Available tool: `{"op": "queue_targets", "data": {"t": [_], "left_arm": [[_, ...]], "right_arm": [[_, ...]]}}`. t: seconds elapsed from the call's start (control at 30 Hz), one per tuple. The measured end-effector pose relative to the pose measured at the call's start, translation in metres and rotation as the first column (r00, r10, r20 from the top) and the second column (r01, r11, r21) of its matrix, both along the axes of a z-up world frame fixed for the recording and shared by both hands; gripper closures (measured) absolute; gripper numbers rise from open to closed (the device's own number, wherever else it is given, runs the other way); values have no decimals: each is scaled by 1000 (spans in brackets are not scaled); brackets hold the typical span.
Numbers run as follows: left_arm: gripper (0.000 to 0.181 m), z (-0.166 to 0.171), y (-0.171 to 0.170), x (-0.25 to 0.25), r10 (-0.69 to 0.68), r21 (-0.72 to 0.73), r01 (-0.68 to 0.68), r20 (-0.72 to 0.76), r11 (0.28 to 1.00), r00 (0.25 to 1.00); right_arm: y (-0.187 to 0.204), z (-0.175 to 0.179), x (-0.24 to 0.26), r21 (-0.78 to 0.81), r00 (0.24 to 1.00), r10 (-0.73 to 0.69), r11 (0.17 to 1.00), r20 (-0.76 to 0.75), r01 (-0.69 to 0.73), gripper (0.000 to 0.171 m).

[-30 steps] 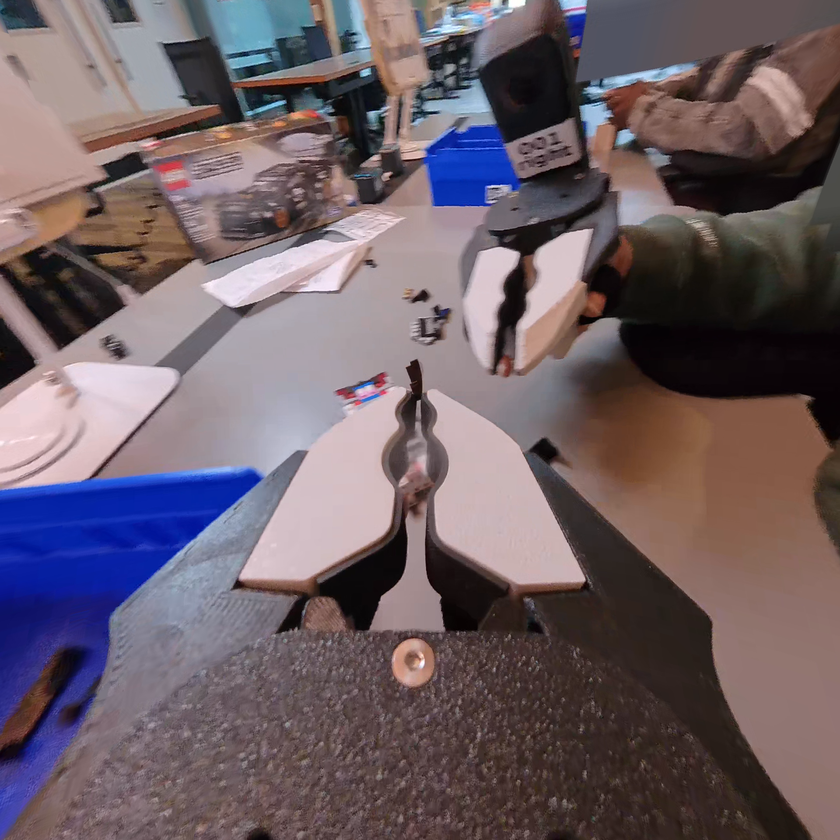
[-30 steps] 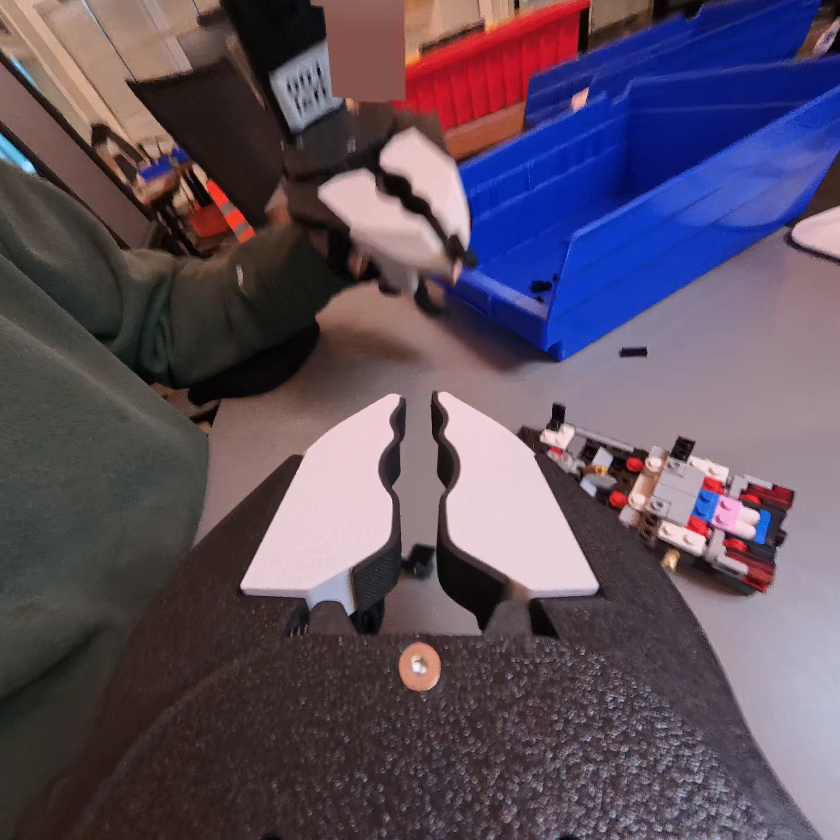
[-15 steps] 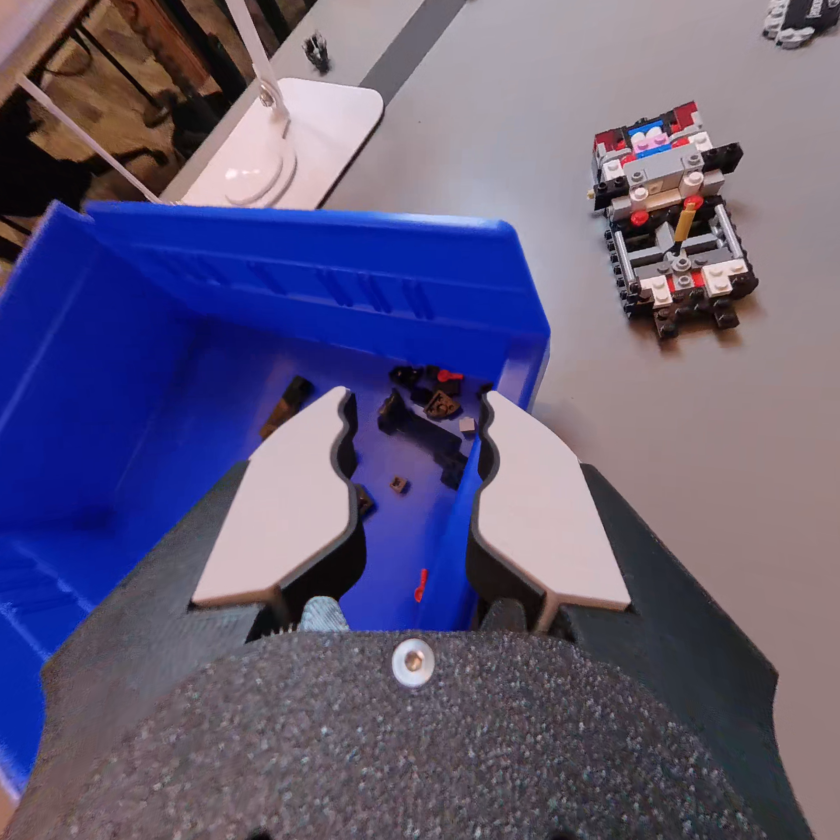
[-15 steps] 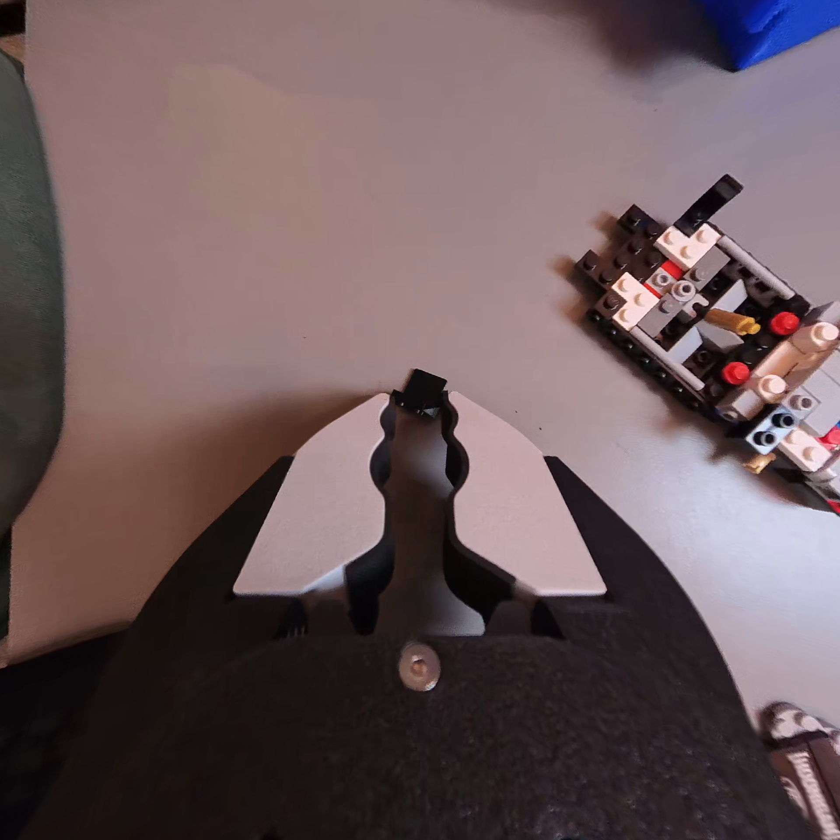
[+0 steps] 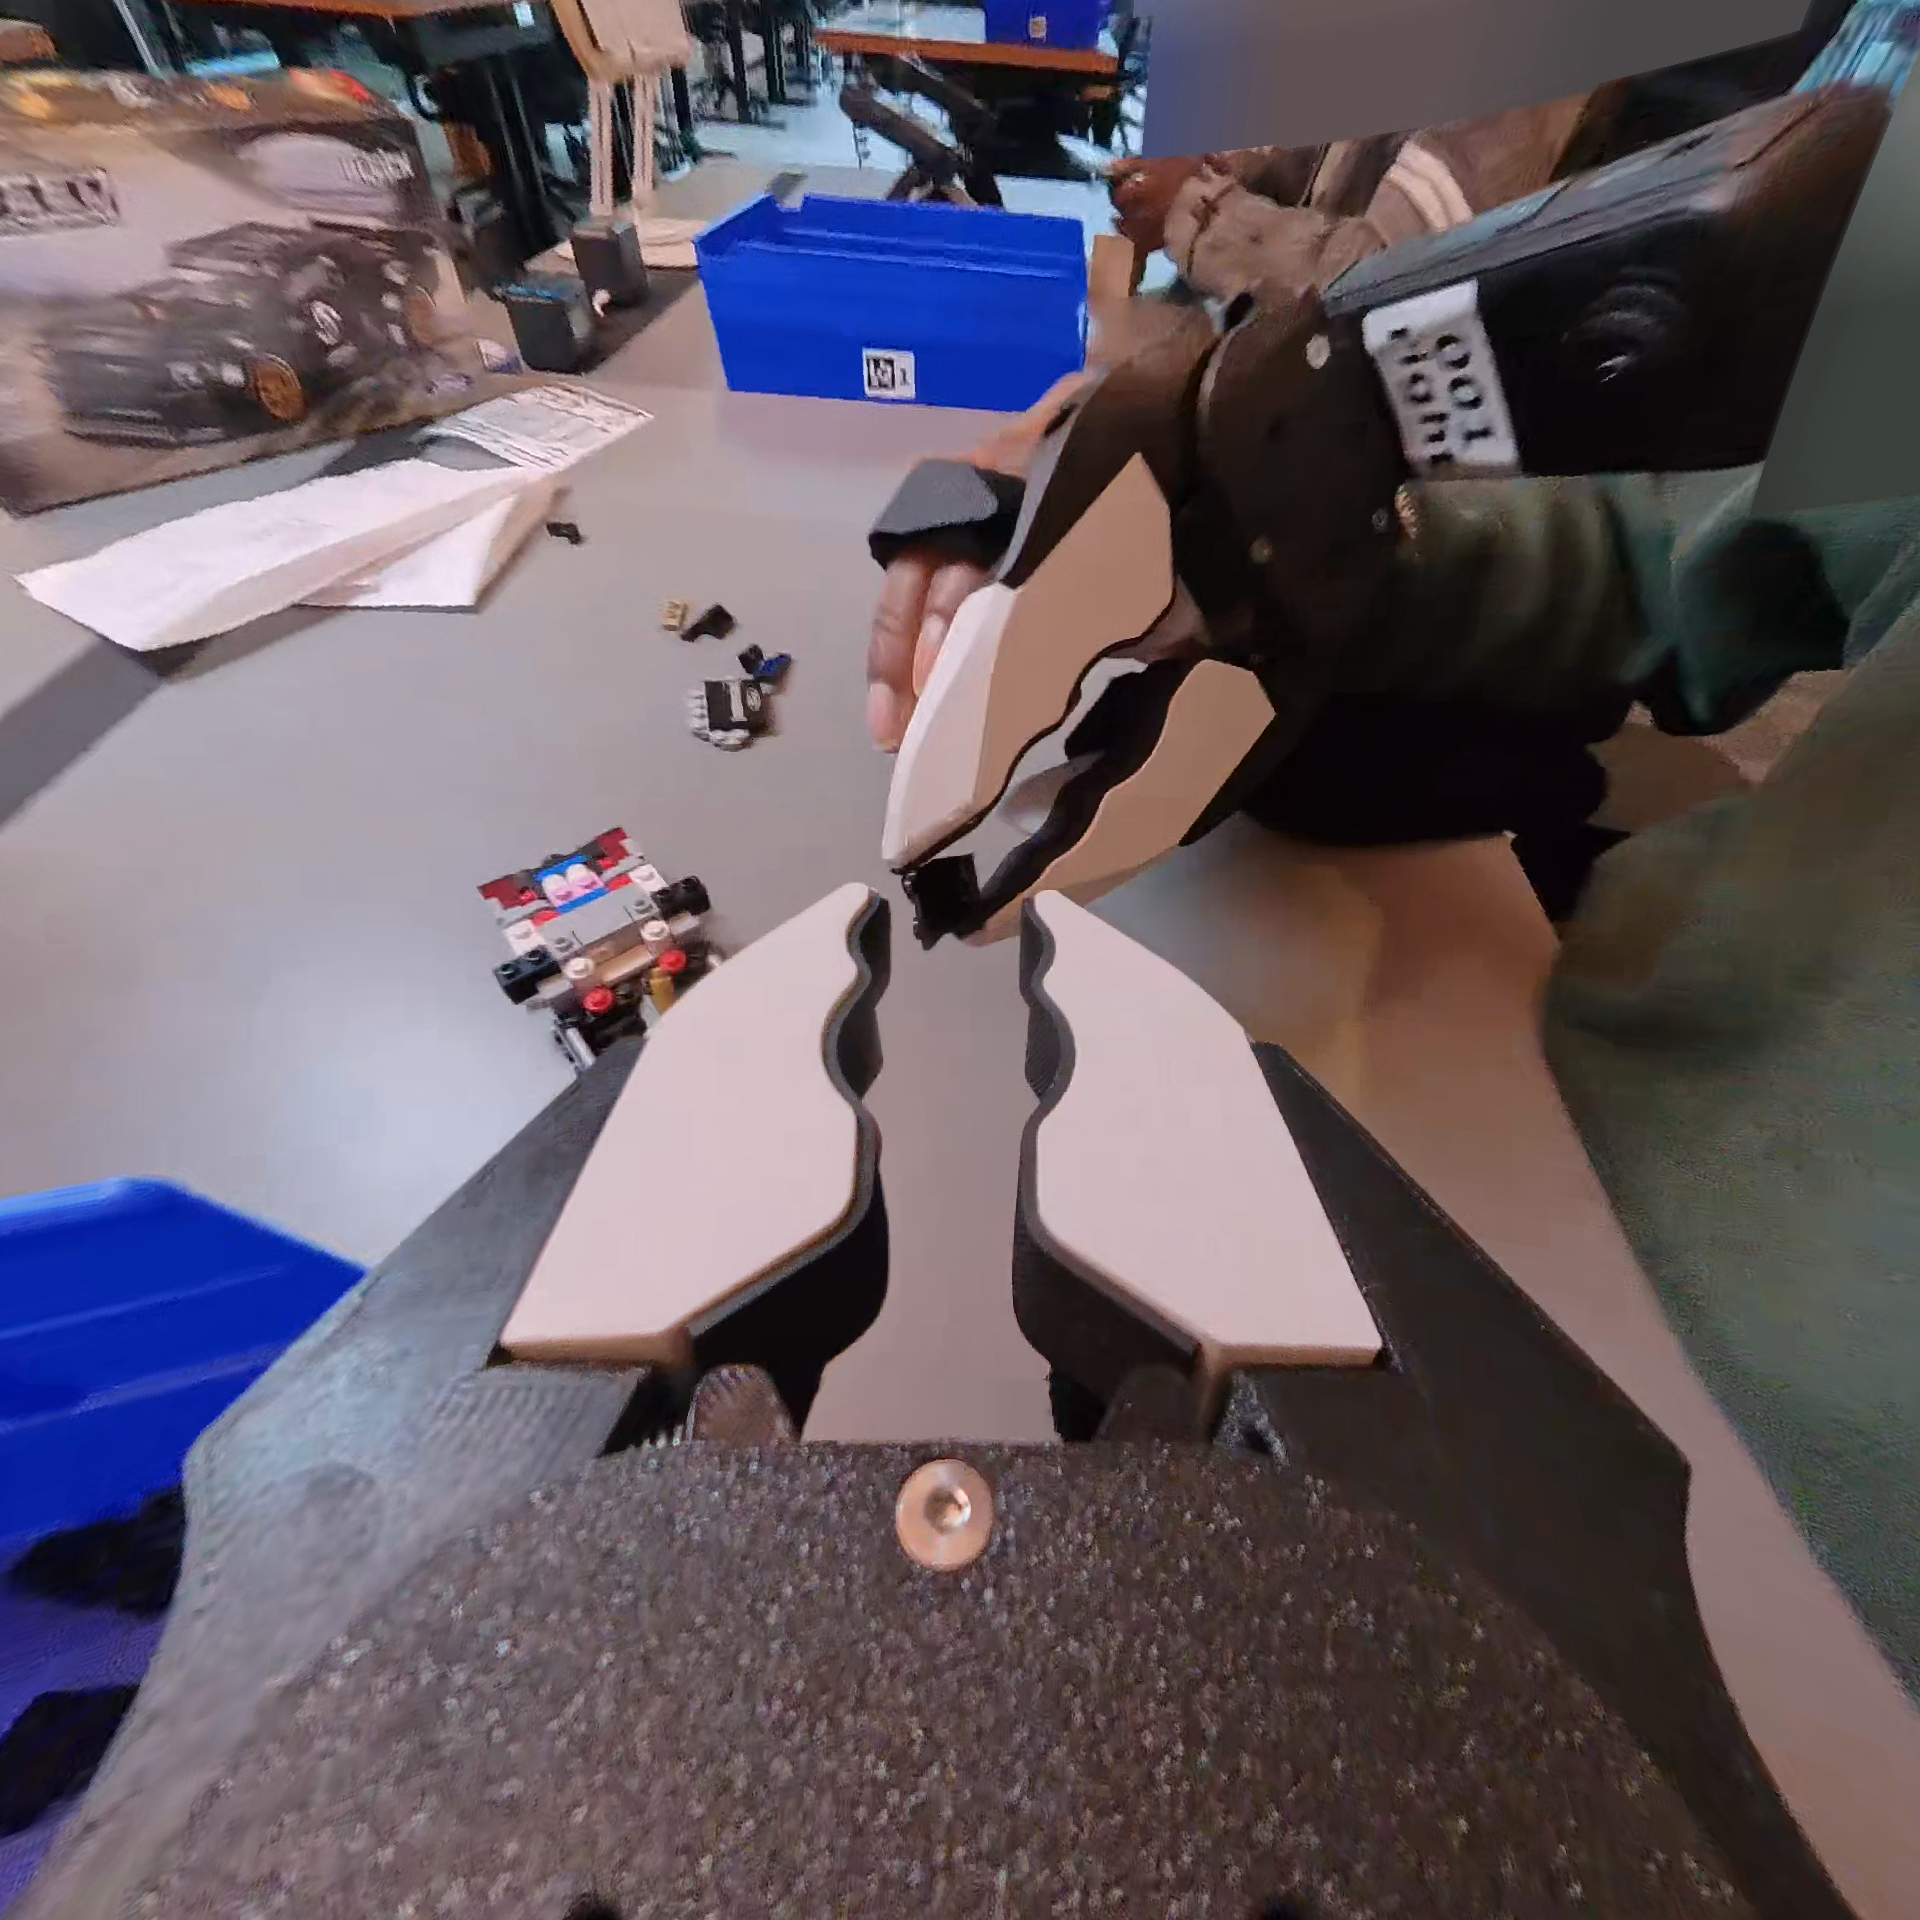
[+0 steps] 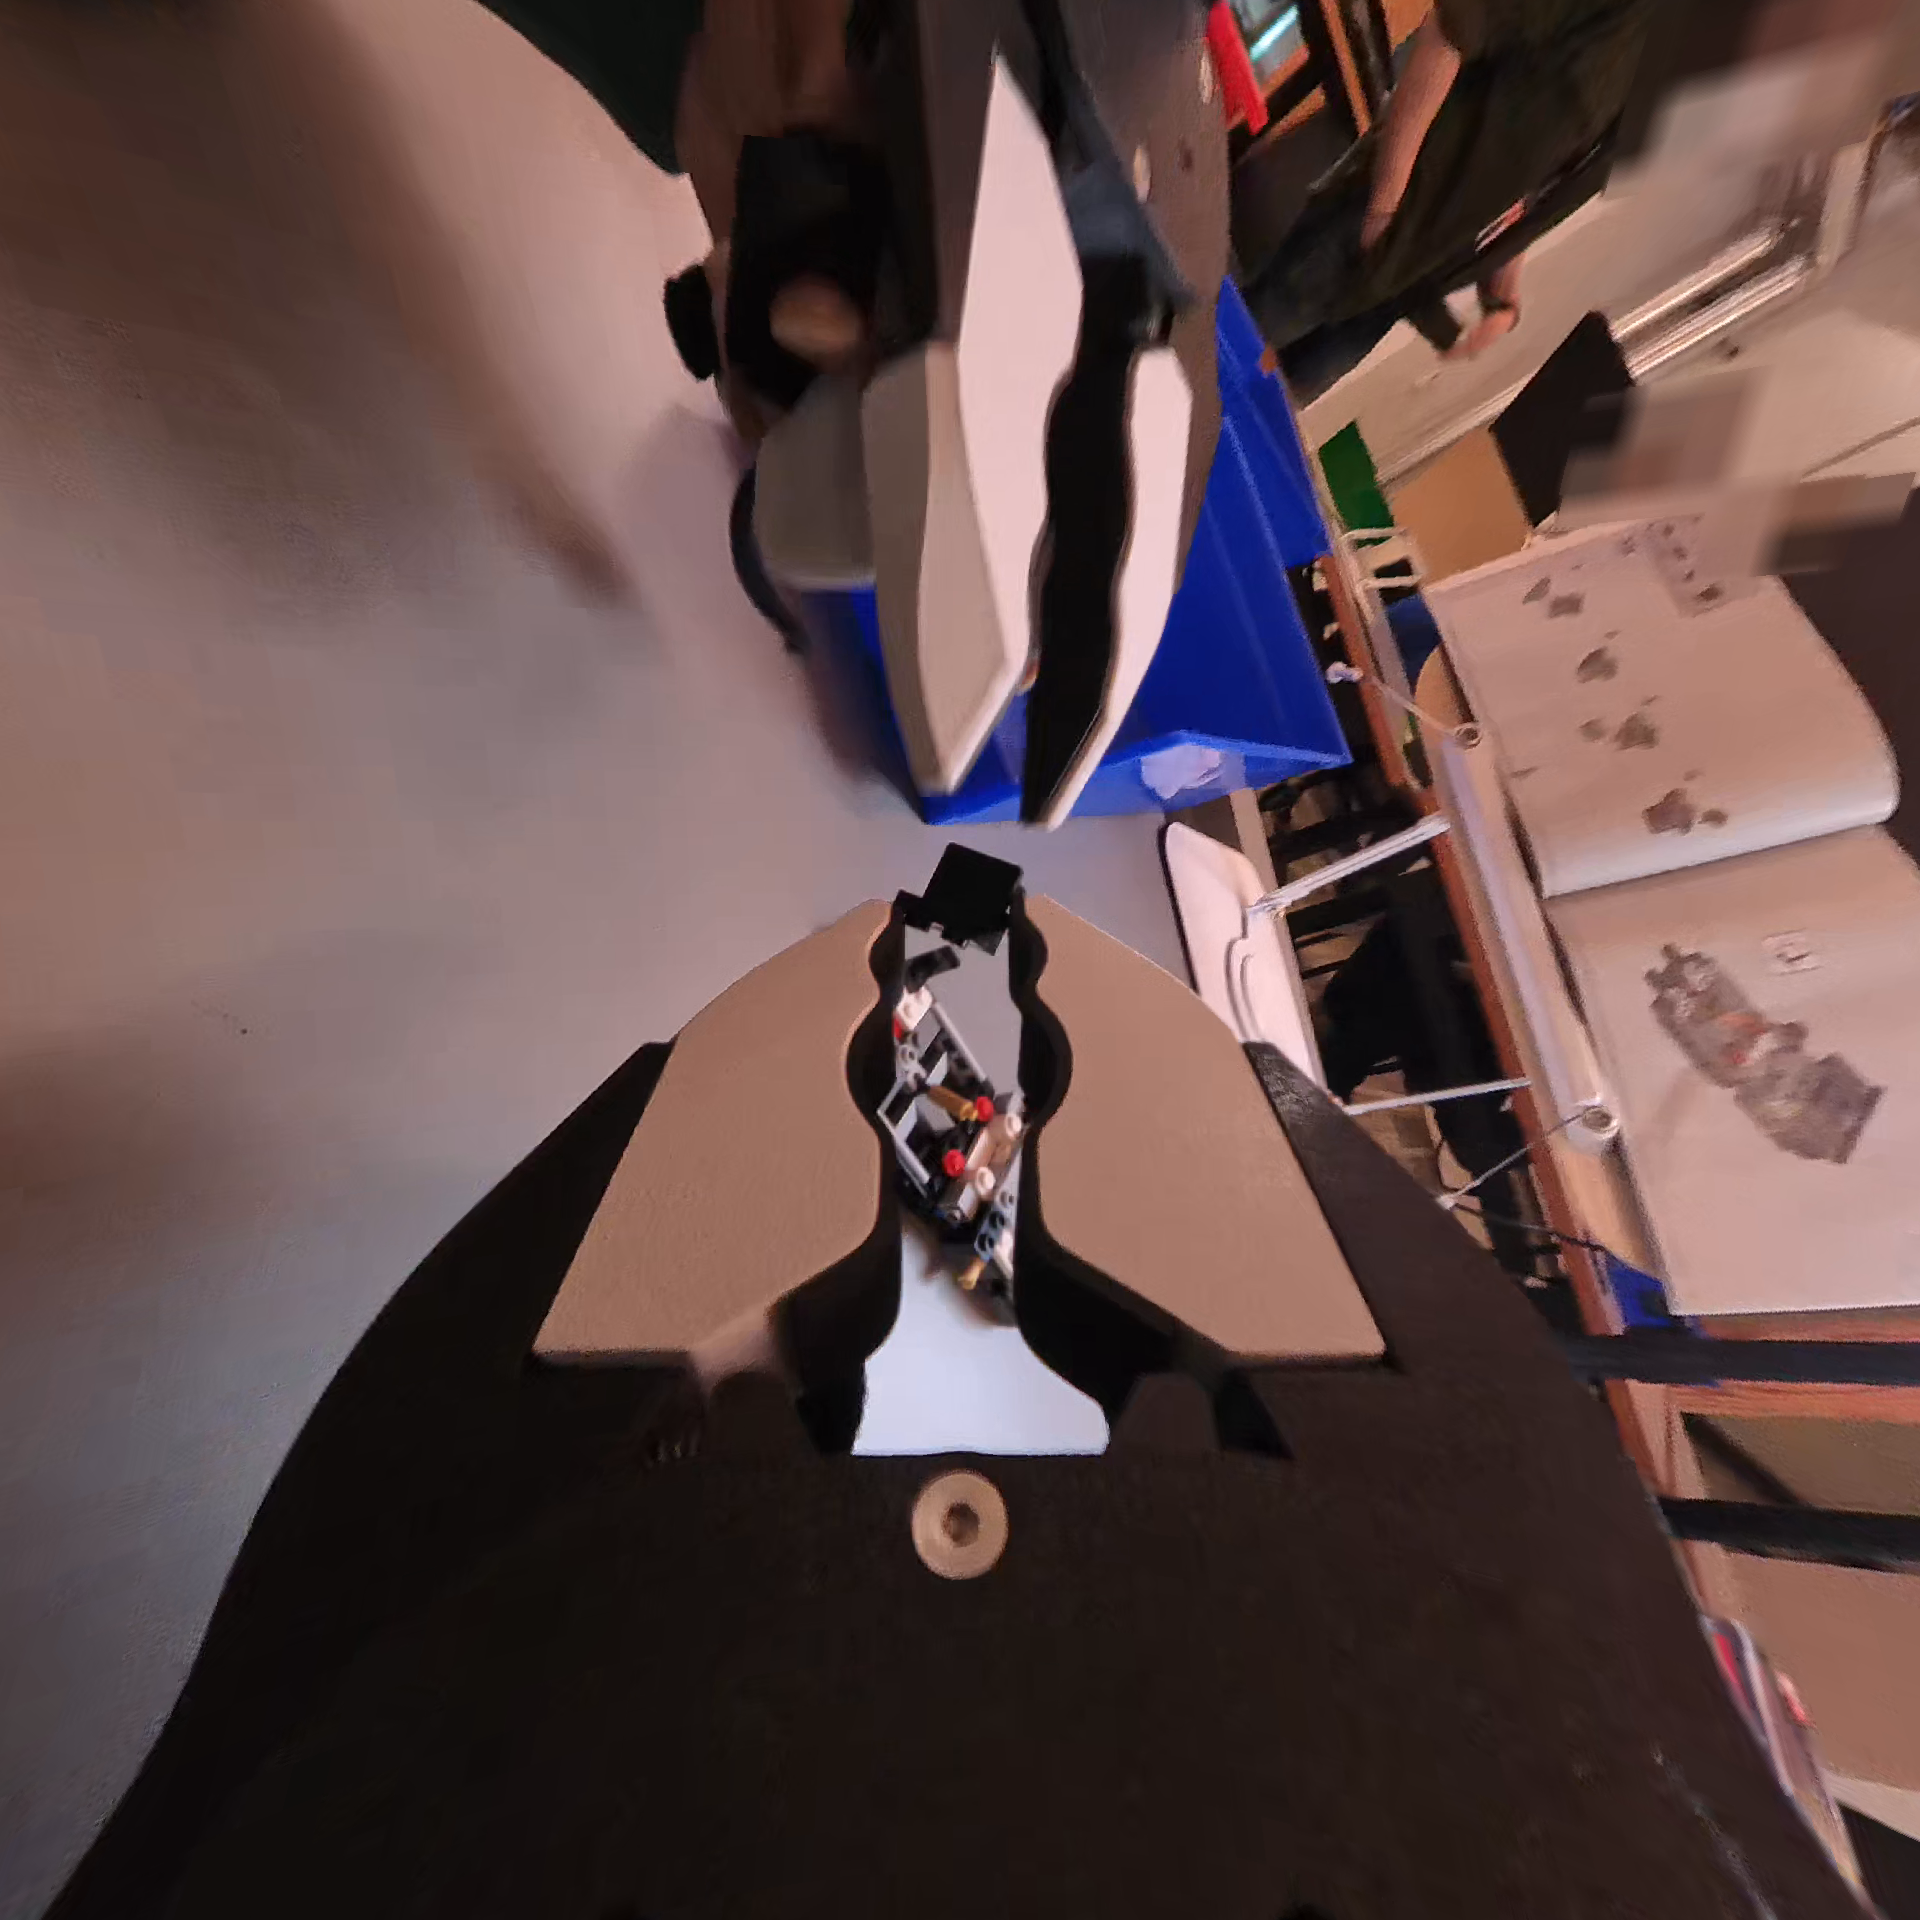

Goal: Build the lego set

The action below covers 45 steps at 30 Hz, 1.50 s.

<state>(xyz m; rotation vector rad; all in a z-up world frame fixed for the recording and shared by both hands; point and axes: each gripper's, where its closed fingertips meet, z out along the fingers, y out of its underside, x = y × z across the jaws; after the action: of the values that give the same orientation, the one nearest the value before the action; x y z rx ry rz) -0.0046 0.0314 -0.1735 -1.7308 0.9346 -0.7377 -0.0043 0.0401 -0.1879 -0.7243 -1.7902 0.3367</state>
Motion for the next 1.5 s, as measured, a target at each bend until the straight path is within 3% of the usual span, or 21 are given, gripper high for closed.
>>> {"op": "queue_targets", "data": {"t": [0.17, 0.27, 0.43, 0.6, 0.77, 0.87, 0.97, 1.1, 1.2, 1.3, 1.4, 1.5], "left_arm": [[170, -8, 3, 10, 3, 6, -3, -22, 1000, 1000], [178, 8, 6, 8, 32, 141, -31, -9, 989, 999], [178, 24, 9, 2, 136, 431, -68, -127, 900, 983], [178, 19, 20, -15, 253, 542, -93, -230, 835, 940], [178, 7, 27, -24, 353, 660, -17, -380, 751, 855], [178, 3, 26, -18, 360, 687, 38, -427, 726, 830], [178, 2, 25, -11, 381, 719, 82, -456, 690, 804], [178, 1, 23, -3, 386, 737, 116, -474, 666, 791], [178, 0, 23, -2, 388, 738, 120, -477, 664, 789], [177, 6, 22, 0, 357, 718, 49, -404, 694, 842], [168, 15, 20, -2, 247, 565, -95, -199, 820, 948], [157, 24, 11, 2, 63, 256, -91, 117, 962, 991]], "right_arm": [[-5, 8, 0, 66, 999, 6, 998, -41, -3, 152], [-4, 23, 2, 39, 993, 10, 999, -117, -6, 152], [12, 38, 9, -108, 982, -41, 994, -186, 21, 146], [27, 27, 9, -249, 981, -82, 968, -175, 37, 146], [30, 21, 5, -406, 982, -88, 914, -169, 12, 146], [17, 26, 1, -598, 981, -45, 798, -187, -77, 148], [4, 25, -3, -826, 990, 23, 548, -139, -129, 145], [5, 18, -6, -875, 995, 16, 473, -102, -98, 147], [7, 16, -7, -879, 997, 1, 471, -82, -73, 153], [7, 23, -4, -855, 993, 7, 507, -122, -109, 154], [4, 32, 0, -782, 982, 24, 601, -189, -165, 154], [-6, 46, 5, -675, 956, 79, 692, -281, -256, 154]]}}
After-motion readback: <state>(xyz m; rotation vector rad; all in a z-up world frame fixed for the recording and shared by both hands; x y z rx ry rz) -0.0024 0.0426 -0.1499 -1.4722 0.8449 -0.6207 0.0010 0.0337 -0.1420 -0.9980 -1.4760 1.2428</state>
